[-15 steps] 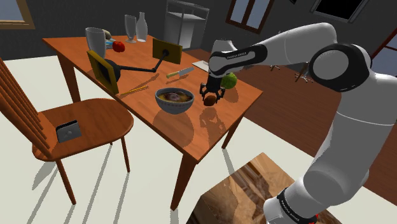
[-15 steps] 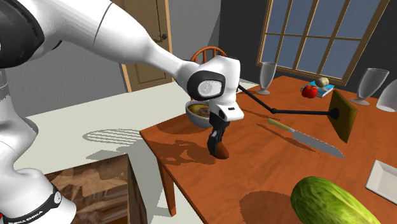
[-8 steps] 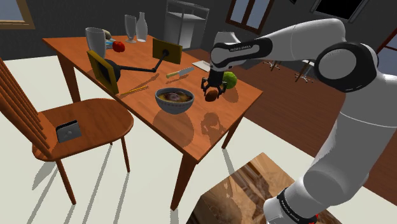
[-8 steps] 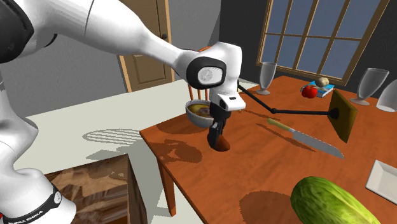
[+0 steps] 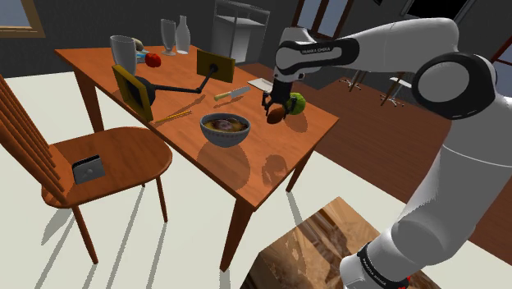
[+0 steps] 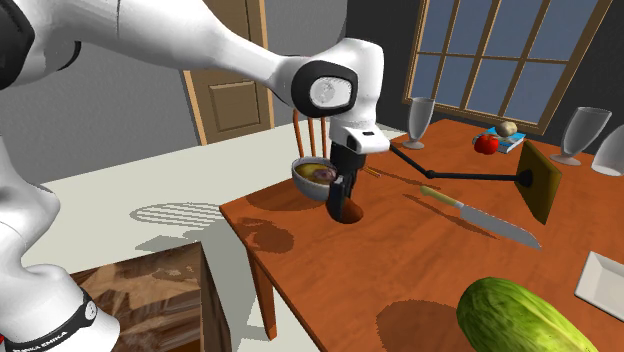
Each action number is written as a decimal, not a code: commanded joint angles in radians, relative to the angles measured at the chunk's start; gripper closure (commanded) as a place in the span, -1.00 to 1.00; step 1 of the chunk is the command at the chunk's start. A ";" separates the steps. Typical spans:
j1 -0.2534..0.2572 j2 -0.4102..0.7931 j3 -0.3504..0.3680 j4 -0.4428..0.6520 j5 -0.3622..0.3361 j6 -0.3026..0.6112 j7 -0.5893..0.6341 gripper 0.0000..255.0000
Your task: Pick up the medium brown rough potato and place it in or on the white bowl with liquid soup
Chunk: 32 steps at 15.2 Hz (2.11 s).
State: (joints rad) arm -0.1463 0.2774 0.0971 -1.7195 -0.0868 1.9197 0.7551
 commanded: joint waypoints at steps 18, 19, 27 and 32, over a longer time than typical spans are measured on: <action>0.044 -0.015 0.027 0.191 0.004 -0.210 0.053 1.00; 0.058 -0.008 0.035 0.201 0.003 -0.215 0.074 1.00; 0.178 0.087 0.093 0.341 -0.014 -0.271 0.244 1.00; 0.271 0.195 0.122 0.506 -0.036 -0.334 0.351 1.00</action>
State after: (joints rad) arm 0.1005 0.4431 0.2128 -1.2620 -0.1167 1.6061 1.0796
